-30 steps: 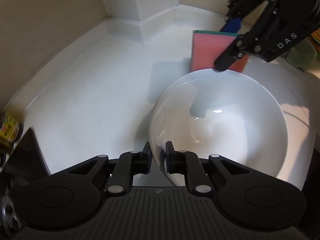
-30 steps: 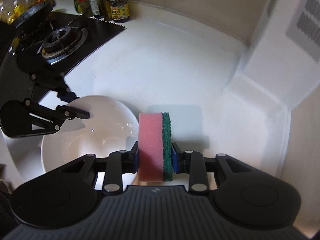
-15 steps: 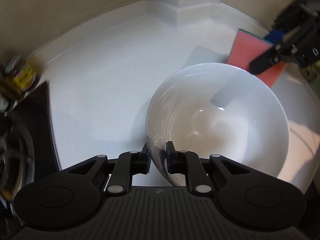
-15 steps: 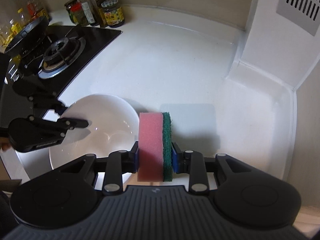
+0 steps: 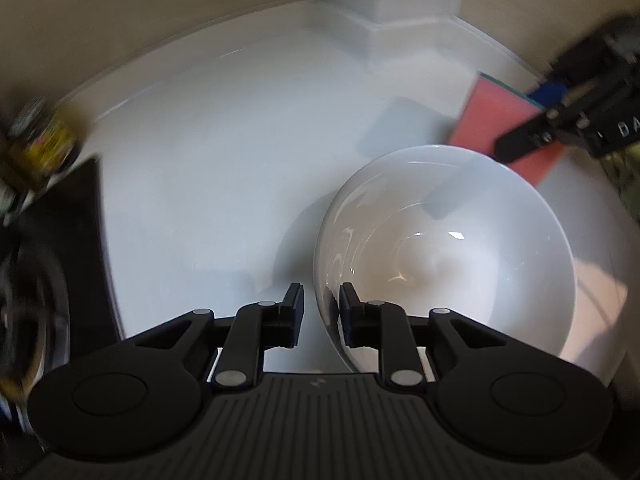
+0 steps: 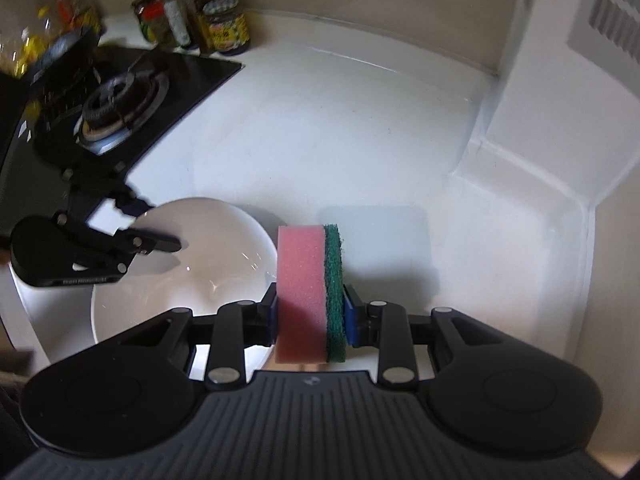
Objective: Clean bowl
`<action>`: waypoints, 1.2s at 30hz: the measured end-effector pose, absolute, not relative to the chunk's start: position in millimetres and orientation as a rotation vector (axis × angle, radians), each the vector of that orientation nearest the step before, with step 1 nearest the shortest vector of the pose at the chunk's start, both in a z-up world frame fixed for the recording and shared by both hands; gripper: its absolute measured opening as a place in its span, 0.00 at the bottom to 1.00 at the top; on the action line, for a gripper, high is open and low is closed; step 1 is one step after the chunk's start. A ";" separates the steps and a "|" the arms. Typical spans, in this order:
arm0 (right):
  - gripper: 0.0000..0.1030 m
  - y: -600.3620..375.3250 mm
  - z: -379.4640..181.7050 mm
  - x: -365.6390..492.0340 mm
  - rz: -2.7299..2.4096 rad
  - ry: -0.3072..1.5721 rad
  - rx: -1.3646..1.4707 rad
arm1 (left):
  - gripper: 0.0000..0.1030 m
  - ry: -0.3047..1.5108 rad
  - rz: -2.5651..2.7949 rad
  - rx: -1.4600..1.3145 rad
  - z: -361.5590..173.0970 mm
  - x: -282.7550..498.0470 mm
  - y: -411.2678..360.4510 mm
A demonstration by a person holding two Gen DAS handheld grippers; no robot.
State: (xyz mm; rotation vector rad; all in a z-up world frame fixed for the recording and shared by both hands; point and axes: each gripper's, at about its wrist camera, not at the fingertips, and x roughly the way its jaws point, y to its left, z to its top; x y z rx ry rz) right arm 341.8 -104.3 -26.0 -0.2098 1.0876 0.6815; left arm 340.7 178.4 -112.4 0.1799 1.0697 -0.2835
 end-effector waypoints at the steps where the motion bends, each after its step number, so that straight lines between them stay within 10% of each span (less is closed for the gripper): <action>1: 0.26 -106.6 -26.5 340.4 0.676 1.091 -0.191 | 0.25 1.063 -0.269 0.162 -113.5 340.2 179.9; 4: 0.26 -112.6 -26.9 332.5 0.672 1.106 -0.171 | 0.09 1.031 -0.299 0.182 -111.3 342.3 181.3; 18: 0.26 -85.9 -25.5 345.2 0.710 1.062 -0.372 | 0.25 1.009 -0.569 0.434 -107.9 371.0 170.7; 36: 0.26 -102.5 -25.8 335.8 0.689 1.087 -0.283 | 0.11 0.965 -0.683 0.478 -120.2 364.6 195.1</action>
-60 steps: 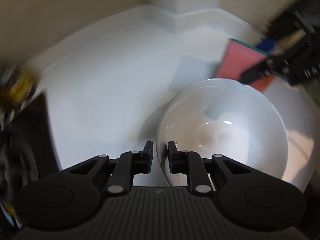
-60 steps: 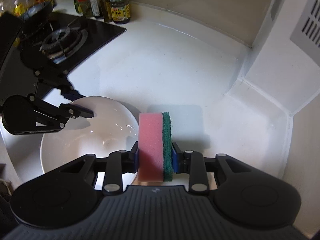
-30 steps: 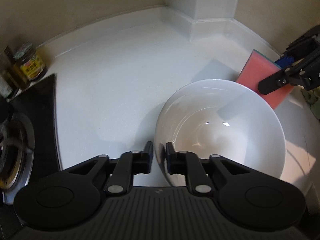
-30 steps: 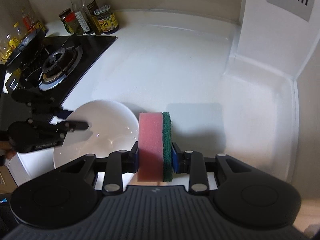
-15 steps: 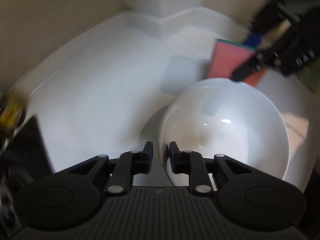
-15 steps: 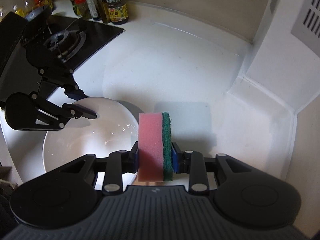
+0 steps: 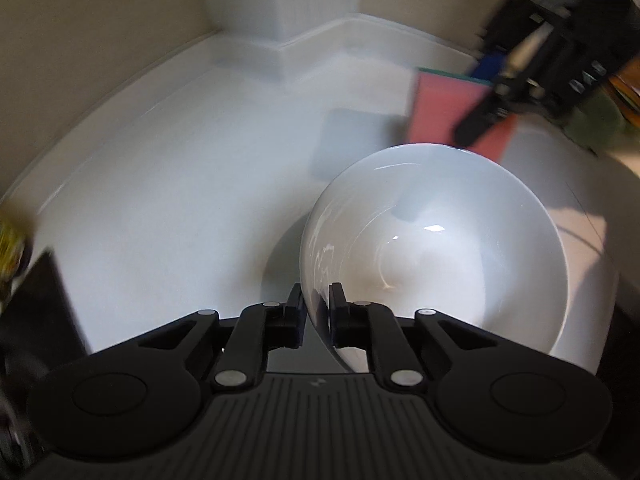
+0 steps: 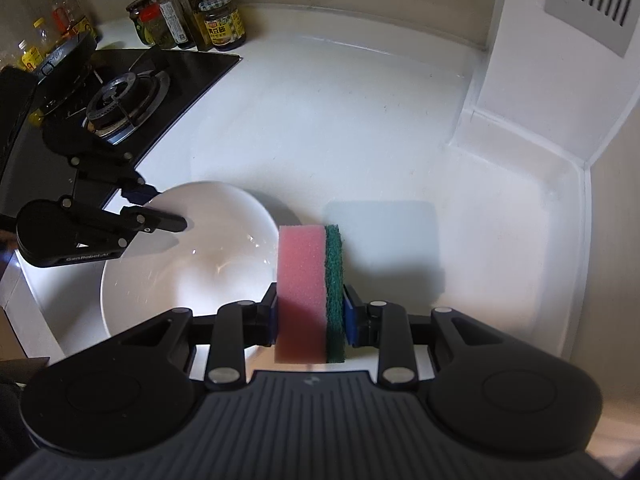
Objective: Clean bowl
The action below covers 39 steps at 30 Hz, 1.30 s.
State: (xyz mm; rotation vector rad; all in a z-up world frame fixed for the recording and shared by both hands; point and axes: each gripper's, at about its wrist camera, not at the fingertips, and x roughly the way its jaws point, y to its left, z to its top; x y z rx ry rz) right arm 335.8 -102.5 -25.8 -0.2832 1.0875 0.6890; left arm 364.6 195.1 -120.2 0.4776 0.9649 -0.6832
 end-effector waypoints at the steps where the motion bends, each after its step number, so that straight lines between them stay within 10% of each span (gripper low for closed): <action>1: 0.26 -98.6 -26.1 337.3 0.689 1.080 -0.307 | 0.11 0.967 -0.699 0.490 -118.9 360.6 186.4; 10: 0.26 -98.1 -26.6 335.9 0.676 1.060 -0.292 | 0.23 1.079 -0.341 0.231 -88.6 317.2 195.8; 14: 0.26 -99.5 -26.0 334.9 0.688 1.062 -0.295 | 0.10 1.059 -0.318 0.195 -92.9 303.7 200.6; 23: 0.26 -90.1 -22.9 345.9 0.726 1.037 -0.354 | 0.13 0.978 -0.678 0.523 -72.1 316.6 178.4; 34: 0.26 -108.5 -28.0 340.8 0.663 1.059 -0.216 | 0.20 1.040 -0.331 0.208 -46.8 270.7 206.6; 39: 0.26 -112.2 -27.8 329.3 0.676 1.073 -0.247 | 0.10 1.000 -0.445 0.335 -47.7 263.8 202.0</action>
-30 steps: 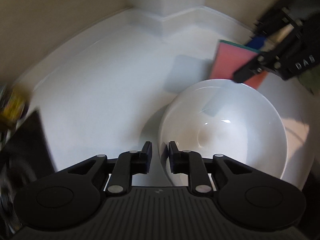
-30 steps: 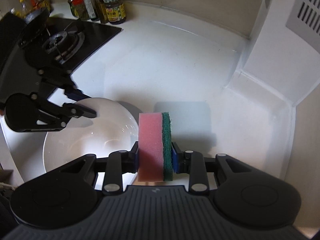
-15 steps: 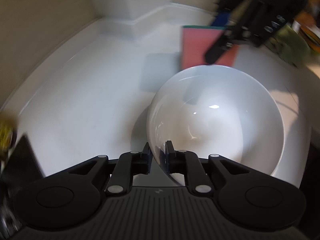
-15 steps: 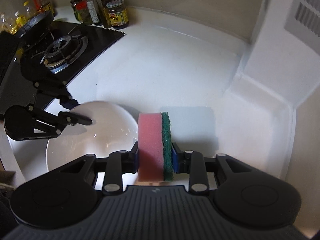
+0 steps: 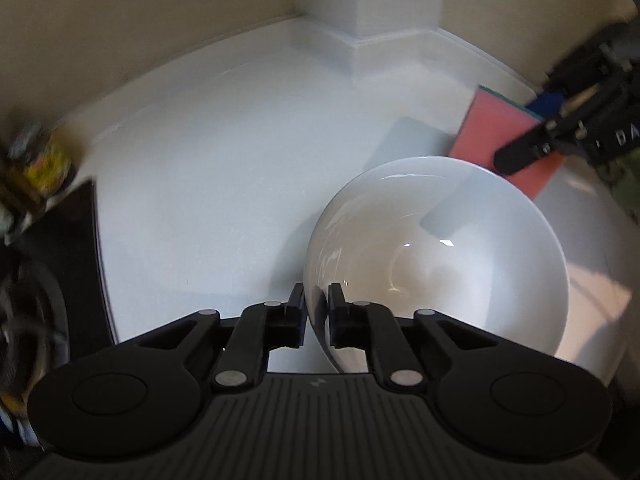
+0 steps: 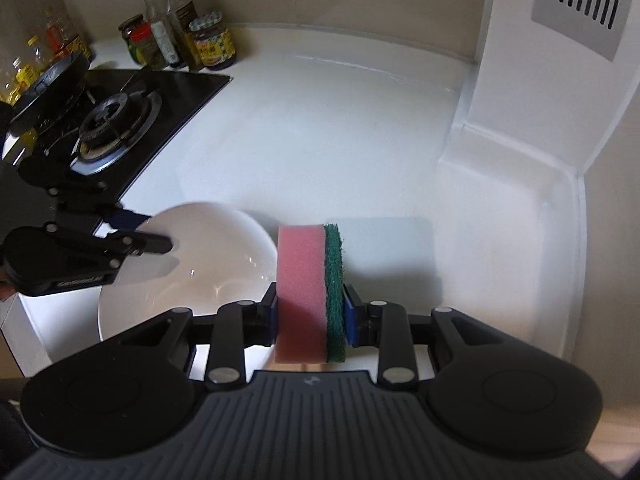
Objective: Clean bowl
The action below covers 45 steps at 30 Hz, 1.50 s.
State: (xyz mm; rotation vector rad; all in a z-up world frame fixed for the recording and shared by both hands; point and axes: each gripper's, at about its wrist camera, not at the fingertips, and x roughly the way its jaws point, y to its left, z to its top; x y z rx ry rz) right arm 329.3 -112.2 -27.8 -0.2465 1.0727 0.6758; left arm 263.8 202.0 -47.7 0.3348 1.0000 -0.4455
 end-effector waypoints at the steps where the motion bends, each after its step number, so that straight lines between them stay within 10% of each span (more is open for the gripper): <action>1: 0.26 -111.7 -27.5 330.3 0.682 1.075 -0.260 | 0.09 0.995 -0.496 0.364 -46.0 268.3 202.5; 11: 0.26 -98.6 -25.8 347.2 0.699 1.048 -0.321 | 0.27 1.025 -0.575 0.390 -33.5 288.8 201.4; 20: 0.26 -110.7 -26.5 326.3 0.687 1.058 -0.268 | 0.11 1.048 -0.307 0.194 -39.8 244.0 203.4; 31: 0.26 -94.6 -24.0 341.6 0.686 1.036 -0.351 | 0.19 0.938 -0.712 0.684 -36.5 263.0 170.2; 45: 0.26 -104.1 -26.2 325.7 0.696 1.055 -0.278 | 0.17 1.066 -0.333 0.255 -33.7 256.8 184.1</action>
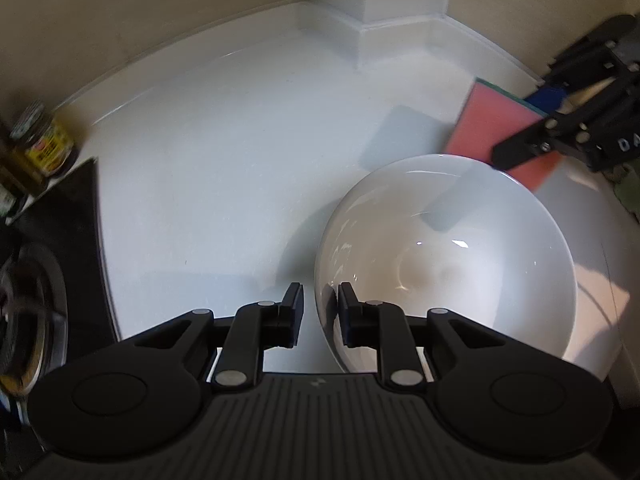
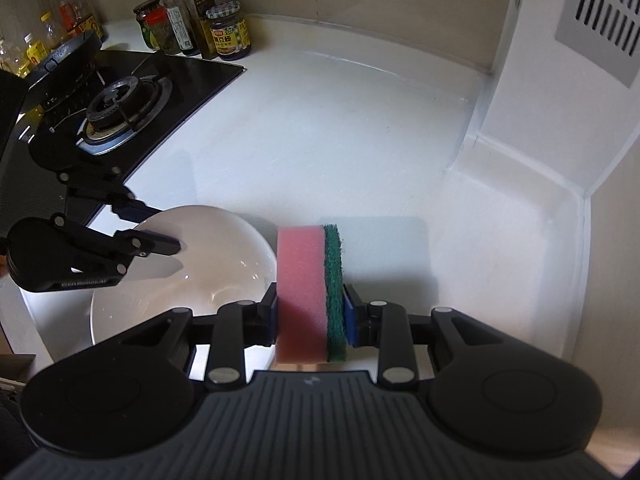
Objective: Clean bowl
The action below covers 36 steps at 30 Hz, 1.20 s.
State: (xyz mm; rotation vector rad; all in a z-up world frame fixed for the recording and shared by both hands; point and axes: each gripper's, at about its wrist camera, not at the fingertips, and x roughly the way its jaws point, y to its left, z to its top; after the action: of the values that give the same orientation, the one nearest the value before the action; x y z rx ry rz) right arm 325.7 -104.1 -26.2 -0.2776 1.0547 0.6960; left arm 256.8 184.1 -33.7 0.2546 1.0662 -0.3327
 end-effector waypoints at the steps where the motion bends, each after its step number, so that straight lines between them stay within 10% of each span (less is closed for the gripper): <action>1: 0.26 -103.7 -25.7 323.8 0.698 1.058 -0.280 | 0.11 1.052 -0.353 0.272 -34.9 256.2 181.8; 36: 0.26 -102.2 -24.7 342.6 0.773 1.049 -0.265 | 0.26 1.122 -0.306 0.217 -47.8 322.8 154.2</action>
State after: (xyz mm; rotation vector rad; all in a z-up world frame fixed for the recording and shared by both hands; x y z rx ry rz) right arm 342.6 -102.2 -24.7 -0.2647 1.0485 0.7735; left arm 322.8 154.2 -47.8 0.2169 1.1221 -0.3058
